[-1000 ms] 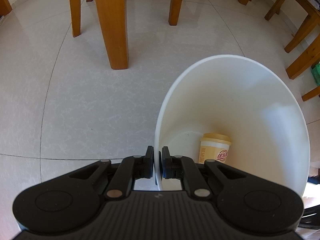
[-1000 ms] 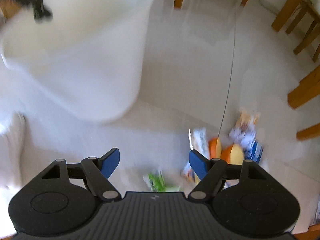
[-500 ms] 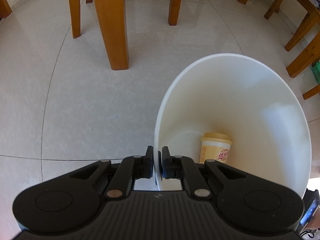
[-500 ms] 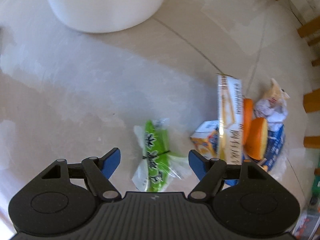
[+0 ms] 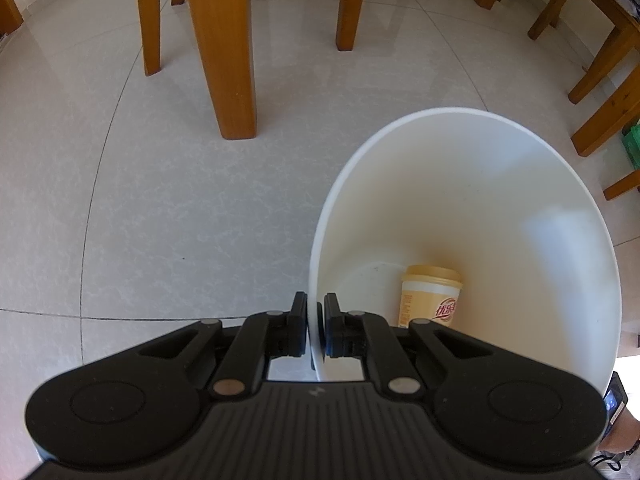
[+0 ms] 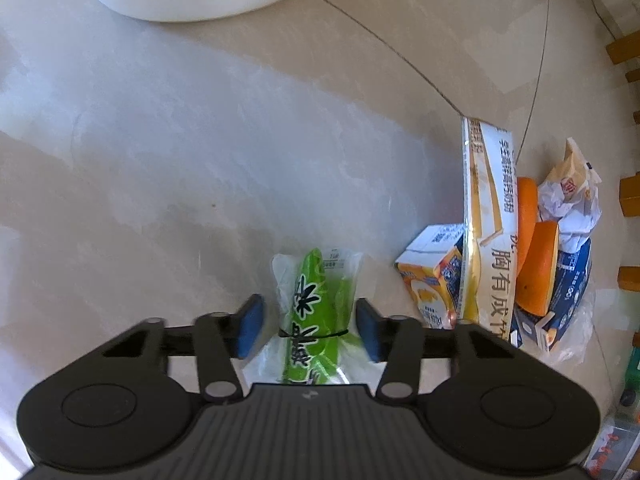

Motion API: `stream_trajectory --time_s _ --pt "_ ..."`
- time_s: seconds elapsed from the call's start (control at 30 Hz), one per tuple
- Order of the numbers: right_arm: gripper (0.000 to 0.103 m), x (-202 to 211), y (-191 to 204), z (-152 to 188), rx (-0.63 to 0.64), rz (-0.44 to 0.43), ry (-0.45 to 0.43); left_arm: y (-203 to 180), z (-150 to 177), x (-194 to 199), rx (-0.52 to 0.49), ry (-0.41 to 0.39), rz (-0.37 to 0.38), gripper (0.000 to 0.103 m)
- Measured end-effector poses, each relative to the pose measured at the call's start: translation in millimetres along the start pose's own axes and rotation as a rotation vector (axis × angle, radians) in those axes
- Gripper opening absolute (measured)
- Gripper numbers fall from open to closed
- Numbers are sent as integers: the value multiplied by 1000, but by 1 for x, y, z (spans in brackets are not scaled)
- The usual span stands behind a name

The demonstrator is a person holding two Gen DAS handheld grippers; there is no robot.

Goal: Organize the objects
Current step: 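Grasp the green-printed snack bag with the right gripper, then carry the green snack bag over the bin and release it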

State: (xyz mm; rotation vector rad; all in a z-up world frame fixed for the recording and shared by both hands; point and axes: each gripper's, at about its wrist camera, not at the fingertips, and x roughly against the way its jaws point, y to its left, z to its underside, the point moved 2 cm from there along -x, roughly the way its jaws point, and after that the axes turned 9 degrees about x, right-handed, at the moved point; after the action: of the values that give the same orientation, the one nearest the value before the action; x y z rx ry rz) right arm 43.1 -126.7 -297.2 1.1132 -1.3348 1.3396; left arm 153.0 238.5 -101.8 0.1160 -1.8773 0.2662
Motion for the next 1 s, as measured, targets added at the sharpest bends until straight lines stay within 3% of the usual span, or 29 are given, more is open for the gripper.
stream_trajectory --time_s 0.27,0.47,0.67,0.83,0.9,1.0 --pt "40 16 -9 5 -2 -10 -2 -1 1 0 0 2 3 6" --pt "39 54 -31 3 -81 -71 -25 0 0 0 0 2 1 6" --pt "39 115 -57 -3 -163 -122 -72 0 1 1 -5 -1 -5 6" --pt "39 176 -70 -13 -141 -136 -128 1 1 2 -8 0 -4 6" --pt "39 201 -70 -43 -117 -139 -156 1 1 3 -9 1 -3 6" --pt "39 244 -75 -63 -83 -141 -204 1 1 4 -13 0 -7 6"
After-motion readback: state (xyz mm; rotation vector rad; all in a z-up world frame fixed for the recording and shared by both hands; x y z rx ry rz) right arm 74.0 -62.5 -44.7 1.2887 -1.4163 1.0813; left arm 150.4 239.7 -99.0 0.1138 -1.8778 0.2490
